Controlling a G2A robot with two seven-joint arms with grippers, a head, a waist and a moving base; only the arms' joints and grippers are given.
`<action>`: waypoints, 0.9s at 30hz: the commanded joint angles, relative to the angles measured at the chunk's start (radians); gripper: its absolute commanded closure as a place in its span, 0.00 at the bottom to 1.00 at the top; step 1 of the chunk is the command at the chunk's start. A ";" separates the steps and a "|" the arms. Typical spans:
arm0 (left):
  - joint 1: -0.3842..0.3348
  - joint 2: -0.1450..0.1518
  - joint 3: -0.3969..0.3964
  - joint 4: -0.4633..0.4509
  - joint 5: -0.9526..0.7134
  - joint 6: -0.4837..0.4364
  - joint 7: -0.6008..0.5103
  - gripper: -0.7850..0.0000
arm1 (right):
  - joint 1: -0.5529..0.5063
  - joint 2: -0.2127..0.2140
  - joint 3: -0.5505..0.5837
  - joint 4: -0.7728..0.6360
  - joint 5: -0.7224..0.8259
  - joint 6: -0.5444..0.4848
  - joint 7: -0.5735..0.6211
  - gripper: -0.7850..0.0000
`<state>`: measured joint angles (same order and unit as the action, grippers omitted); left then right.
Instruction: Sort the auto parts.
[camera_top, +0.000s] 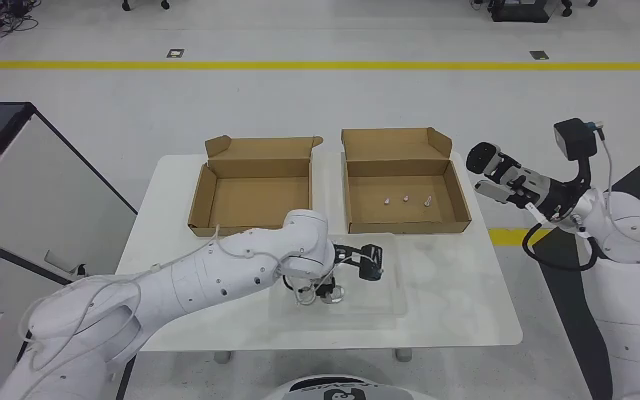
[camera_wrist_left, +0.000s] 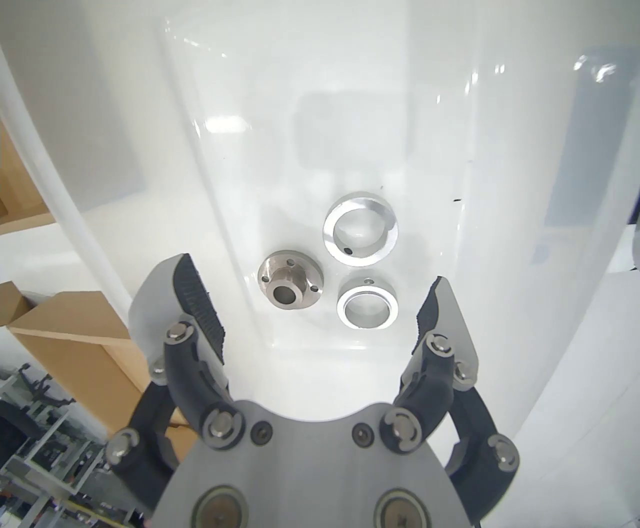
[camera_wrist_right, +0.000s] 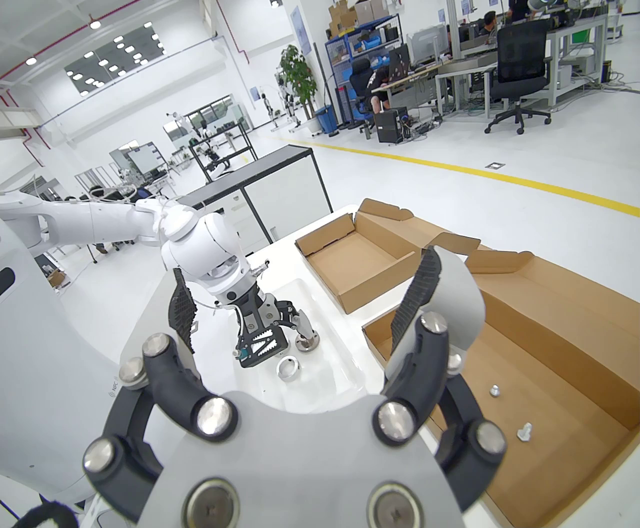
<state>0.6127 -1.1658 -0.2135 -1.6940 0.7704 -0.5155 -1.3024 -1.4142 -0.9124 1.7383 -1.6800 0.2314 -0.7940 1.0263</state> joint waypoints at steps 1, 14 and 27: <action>-0.008 0.001 0.013 0.007 -0.004 -0.016 0.014 0.00 | 0.000 0.000 0.000 0.000 0.000 0.000 0.000 0.00; -0.027 -0.049 0.043 0.070 -0.032 -0.040 0.037 0.00 | 0.000 0.000 0.000 0.000 0.000 0.000 0.000 0.00; 0.016 -0.106 0.043 0.149 0.035 -0.035 0.032 0.45 | 0.000 0.000 0.000 0.000 0.000 0.000 0.000 0.00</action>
<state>0.6269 -1.2682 -0.1700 -1.5492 0.7997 -0.5512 -1.2693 -1.4142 -0.9124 1.7383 -1.6800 0.2314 -0.7940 1.0263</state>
